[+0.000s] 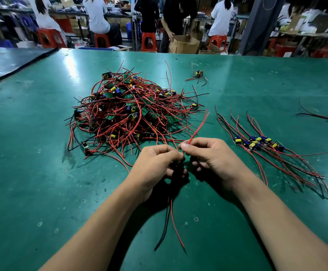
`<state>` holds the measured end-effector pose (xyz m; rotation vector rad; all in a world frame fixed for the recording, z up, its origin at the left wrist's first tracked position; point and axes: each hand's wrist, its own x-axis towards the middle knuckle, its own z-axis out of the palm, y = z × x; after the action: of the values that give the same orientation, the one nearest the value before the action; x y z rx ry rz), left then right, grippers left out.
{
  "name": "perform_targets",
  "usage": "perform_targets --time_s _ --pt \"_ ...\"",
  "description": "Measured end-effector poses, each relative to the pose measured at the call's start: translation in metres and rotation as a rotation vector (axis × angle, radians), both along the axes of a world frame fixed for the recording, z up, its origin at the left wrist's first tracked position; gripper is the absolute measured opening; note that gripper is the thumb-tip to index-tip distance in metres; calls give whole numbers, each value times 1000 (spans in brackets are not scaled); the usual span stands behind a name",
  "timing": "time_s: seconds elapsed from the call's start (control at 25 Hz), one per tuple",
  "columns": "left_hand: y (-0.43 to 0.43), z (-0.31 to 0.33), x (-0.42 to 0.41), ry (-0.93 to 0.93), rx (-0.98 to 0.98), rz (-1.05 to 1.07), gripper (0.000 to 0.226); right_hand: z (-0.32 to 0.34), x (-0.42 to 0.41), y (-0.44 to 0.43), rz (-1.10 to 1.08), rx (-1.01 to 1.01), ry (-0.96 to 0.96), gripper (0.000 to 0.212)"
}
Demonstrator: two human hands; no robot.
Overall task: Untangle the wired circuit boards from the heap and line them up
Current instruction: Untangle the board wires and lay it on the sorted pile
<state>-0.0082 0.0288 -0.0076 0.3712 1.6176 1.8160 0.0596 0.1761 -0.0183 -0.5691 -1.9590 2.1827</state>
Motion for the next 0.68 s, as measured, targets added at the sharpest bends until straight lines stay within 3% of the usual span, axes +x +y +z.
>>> perform_targets --time_s 0.28,0.48,0.6,0.68 --pt "1 -4 0 181 -68 -81 18 8 -3 24 -404 -109 143 17" --pt "0 -5 0 161 -33 -79 16 9 -2 23 -425 -197 175 19" --pt "1 -3 -1 50 45 -38 35 10 -1 22 -403 -174 142 48" --pt "3 0 -1 -51 83 -12 49 10 -1 20 -382 -142 136 54"
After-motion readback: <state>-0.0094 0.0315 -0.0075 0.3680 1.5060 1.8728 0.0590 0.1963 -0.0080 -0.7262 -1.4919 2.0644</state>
